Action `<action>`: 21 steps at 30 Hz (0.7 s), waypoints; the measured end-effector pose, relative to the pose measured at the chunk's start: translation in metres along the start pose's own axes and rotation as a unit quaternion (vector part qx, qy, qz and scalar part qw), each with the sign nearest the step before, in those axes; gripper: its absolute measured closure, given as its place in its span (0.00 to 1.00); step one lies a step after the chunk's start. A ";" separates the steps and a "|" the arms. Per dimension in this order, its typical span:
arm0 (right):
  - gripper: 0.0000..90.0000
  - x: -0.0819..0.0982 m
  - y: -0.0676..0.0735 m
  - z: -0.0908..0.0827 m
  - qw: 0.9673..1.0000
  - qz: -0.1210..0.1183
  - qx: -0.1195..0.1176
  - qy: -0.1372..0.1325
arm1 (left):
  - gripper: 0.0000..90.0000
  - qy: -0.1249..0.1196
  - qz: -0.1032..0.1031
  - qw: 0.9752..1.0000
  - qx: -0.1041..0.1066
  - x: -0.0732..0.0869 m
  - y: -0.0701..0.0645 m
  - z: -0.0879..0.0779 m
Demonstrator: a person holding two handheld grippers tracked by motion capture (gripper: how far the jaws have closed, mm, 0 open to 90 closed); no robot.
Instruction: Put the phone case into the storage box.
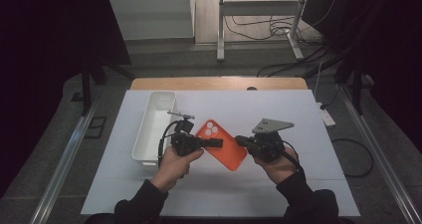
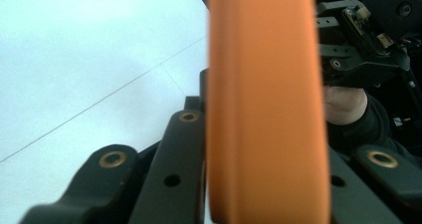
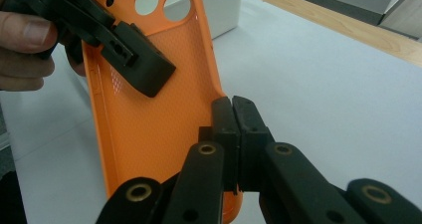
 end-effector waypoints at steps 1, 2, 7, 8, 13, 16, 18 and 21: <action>0.98 0.000 0.000 0.000 1.000 0.000 -0.001 0.001 | 0.94 0.001 0.002 1.000 -0.003 0.000 0.000 0.000; 0.97 0.001 0.000 0.001 1.000 0.000 -0.002 0.001 | 0.94 0.003 0.002 1.000 -0.008 0.000 -0.001 -0.001; 0.92 0.002 0.000 0.000 1.000 0.001 -0.013 -0.001 | 0.94 0.003 0.018 1.000 -0.023 0.000 -0.002 -0.003; 0.87 0.002 0.000 0.000 1.000 0.001 -0.017 -0.002 | 0.94 0.002 0.022 0.999 -0.026 0.000 -0.002 -0.004; 0.65 0.004 -0.001 -0.003 1.000 -0.001 -0.009 -0.002 | 0.94 0.011 0.038 0.999 -0.036 0.001 -0.003 -0.007; 0.54 0.006 -0.003 -0.004 1.000 0.003 -0.017 0.008 | 0.94 0.017 0.050 0.998 -0.041 0.001 -0.002 -0.009; 0.44 0.006 -0.004 -0.004 0.999 0.017 -0.030 0.016 | 0.94 0.020 0.058 0.997 -0.042 0.002 -0.001 -0.010; 0.34 0.008 -0.006 -0.003 0.998 0.031 -0.045 0.031 | 0.94 0.024 0.065 0.997 -0.045 0.003 -0.001 -0.012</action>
Point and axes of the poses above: each handheld gripper's, and its own axes: z roughly forward along the jaws, x roughly out of its underside, y roughly to its left, the point moved 3 cm from there along z, roughly forward along the jaws, and after that the axes turned 11 degrees about z, right-handed, at the moved point
